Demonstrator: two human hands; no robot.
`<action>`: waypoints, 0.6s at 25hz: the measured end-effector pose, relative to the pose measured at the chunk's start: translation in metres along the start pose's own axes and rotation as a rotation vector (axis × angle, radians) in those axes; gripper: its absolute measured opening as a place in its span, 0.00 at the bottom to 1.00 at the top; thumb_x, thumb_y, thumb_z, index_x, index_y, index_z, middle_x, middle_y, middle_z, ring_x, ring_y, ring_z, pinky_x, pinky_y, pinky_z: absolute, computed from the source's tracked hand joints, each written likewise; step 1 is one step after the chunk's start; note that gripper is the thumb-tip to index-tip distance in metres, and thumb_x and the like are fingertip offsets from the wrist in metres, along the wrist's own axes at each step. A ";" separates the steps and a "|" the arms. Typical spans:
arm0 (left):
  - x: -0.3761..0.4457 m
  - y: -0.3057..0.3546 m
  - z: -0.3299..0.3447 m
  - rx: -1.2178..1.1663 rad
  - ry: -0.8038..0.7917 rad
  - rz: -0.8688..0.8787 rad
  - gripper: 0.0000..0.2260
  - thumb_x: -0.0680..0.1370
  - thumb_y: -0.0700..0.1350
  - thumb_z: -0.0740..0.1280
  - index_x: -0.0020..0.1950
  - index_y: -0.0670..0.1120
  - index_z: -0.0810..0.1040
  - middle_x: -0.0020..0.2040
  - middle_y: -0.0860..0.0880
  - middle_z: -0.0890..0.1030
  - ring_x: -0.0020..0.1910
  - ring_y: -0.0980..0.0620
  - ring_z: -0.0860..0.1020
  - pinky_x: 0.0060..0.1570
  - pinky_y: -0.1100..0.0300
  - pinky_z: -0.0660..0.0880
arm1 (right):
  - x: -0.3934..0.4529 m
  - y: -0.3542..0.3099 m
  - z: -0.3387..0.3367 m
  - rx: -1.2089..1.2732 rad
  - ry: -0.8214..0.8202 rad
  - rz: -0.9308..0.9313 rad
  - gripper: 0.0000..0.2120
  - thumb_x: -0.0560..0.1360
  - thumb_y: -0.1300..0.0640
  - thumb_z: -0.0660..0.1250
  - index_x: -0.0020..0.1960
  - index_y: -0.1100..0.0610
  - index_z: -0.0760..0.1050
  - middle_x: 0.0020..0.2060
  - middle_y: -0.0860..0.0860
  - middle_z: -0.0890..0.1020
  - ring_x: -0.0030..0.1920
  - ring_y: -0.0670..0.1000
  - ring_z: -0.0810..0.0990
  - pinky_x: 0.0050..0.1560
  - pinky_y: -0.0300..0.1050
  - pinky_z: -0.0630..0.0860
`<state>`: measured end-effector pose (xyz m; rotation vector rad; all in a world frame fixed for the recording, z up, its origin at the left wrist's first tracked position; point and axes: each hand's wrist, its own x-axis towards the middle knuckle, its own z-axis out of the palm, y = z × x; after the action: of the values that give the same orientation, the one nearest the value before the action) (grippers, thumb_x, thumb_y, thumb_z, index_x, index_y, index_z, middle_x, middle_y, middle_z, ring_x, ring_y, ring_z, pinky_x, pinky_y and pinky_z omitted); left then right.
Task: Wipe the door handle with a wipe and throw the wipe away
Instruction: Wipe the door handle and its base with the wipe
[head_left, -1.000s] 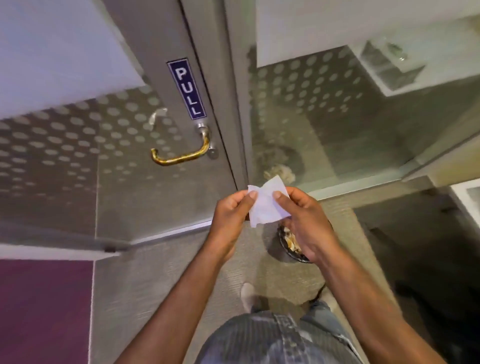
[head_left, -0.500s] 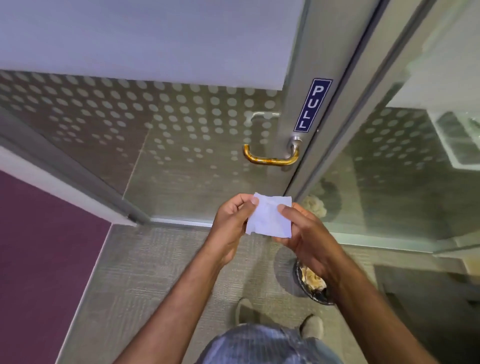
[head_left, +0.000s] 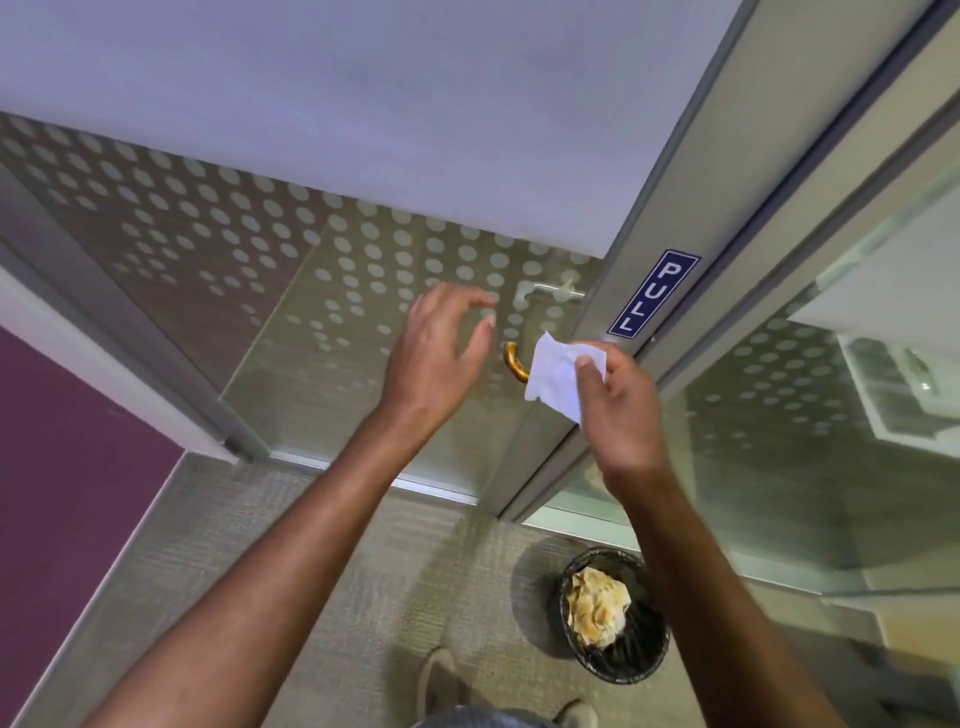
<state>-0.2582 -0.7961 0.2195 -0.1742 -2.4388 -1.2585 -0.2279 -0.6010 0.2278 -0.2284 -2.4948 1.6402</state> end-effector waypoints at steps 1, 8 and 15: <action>0.016 0.002 -0.008 0.108 0.081 0.120 0.08 0.82 0.42 0.68 0.61 0.46 0.81 0.61 0.48 0.80 0.61 0.50 0.76 0.61 0.55 0.72 | 0.002 -0.004 0.005 -0.119 0.067 -0.104 0.13 0.82 0.53 0.59 0.59 0.48 0.80 0.52 0.46 0.86 0.50 0.42 0.82 0.49 0.38 0.74; 0.110 0.015 -0.036 0.576 0.378 0.506 0.24 0.79 0.45 0.67 0.75 0.45 0.72 0.82 0.37 0.64 0.81 0.40 0.56 0.81 0.37 0.56 | -0.014 0.021 0.092 -1.005 -0.133 -0.372 0.26 0.84 0.59 0.46 0.81 0.61 0.55 0.81 0.60 0.60 0.81 0.58 0.57 0.82 0.58 0.49; 0.155 -0.003 -0.025 0.660 0.511 0.751 0.26 0.84 0.49 0.63 0.81 0.47 0.61 0.80 0.38 0.62 0.79 0.34 0.58 0.82 0.40 0.44 | 0.001 0.014 0.098 -1.159 -0.199 -0.323 0.27 0.84 0.57 0.49 0.81 0.65 0.49 0.81 0.62 0.59 0.82 0.59 0.55 0.82 0.59 0.44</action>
<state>-0.3941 -0.8285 0.2920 -0.4556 -1.9076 -0.1264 -0.2486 -0.6834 0.1762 0.2312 -3.0849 -0.0262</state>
